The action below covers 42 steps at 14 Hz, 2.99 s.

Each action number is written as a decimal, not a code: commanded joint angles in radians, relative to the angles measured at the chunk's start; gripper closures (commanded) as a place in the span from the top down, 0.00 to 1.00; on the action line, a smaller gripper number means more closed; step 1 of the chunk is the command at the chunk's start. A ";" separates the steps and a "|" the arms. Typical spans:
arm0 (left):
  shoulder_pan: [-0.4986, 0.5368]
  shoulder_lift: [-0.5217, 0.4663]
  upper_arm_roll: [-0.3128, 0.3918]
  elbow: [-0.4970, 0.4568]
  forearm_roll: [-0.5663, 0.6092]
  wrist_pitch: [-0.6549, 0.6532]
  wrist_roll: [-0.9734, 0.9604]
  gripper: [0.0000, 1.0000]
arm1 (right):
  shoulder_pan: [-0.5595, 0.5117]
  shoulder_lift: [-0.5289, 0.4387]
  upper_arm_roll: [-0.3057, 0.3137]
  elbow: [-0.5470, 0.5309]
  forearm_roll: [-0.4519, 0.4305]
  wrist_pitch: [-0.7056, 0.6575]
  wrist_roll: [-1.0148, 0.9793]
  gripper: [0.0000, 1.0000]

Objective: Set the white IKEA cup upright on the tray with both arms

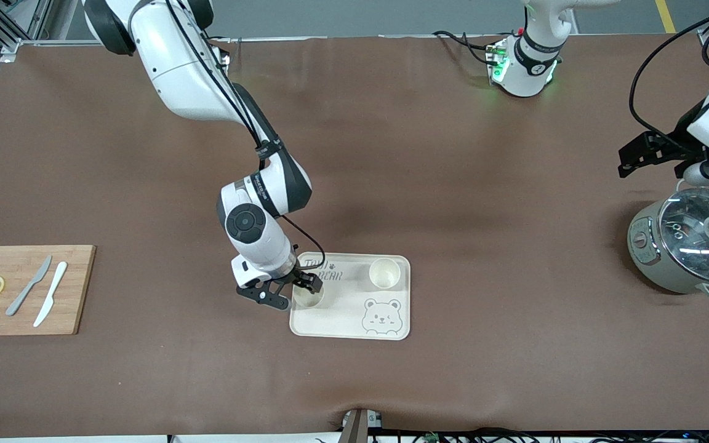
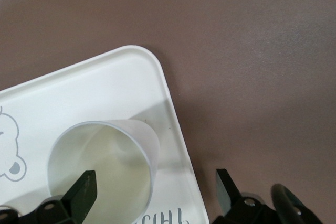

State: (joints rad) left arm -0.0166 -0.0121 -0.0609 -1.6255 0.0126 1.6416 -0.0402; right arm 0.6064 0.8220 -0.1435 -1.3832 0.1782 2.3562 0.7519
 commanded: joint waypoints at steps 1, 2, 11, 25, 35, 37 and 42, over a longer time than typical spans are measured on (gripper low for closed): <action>0.007 -0.003 -0.005 0.012 -0.008 -0.016 0.013 1.00 | -0.013 0.006 0.002 0.030 -0.017 -0.008 0.006 1.00; 0.007 -0.005 -0.005 0.012 -0.008 -0.016 0.013 1.00 | -0.013 -0.003 0.001 0.032 -0.019 -0.017 0.003 1.00; 0.014 -0.005 -0.005 0.012 -0.010 -0.014 0.022 1.00 | -0.085 -0.229 -0.001 0.248 -0.008 -0.615 -0.083 1.00; 0.015 0.000 -0.005 0.012 -0.014 -0.014 0.020 1.00 | -0.546 -0.564 -0.002 0.332 -0.094 -1.131 -0.735 1.00; 0.015 0.009 -0.005 0.010 -0.016 -0.013 0.019 1.00 | -0.624 -0.721 -0.002 -0.050 -0.209 -0.862 -0.848 1.00; 0.015 0.009 -0.005 0.010 -0.016 -0.013 0.019 1.00 | -0.655 -0.719 -0.001 -0.054 -0.206 -0.856 -0.885 1.00; 0.015 0.009 -0.005 0.010 -0.016 -0.013 0.019 1.00 | -0.634 -0.722 0.009 -0.109 -0.169 -0.796 -0.762 1.00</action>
State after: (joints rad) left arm -0.0103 -0.0057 -0.0609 -1.6250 0.0126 1.6416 -0.0401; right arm -0.0360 0.1353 -0.1518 -1.4417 -0.0104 1.5363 -0.0826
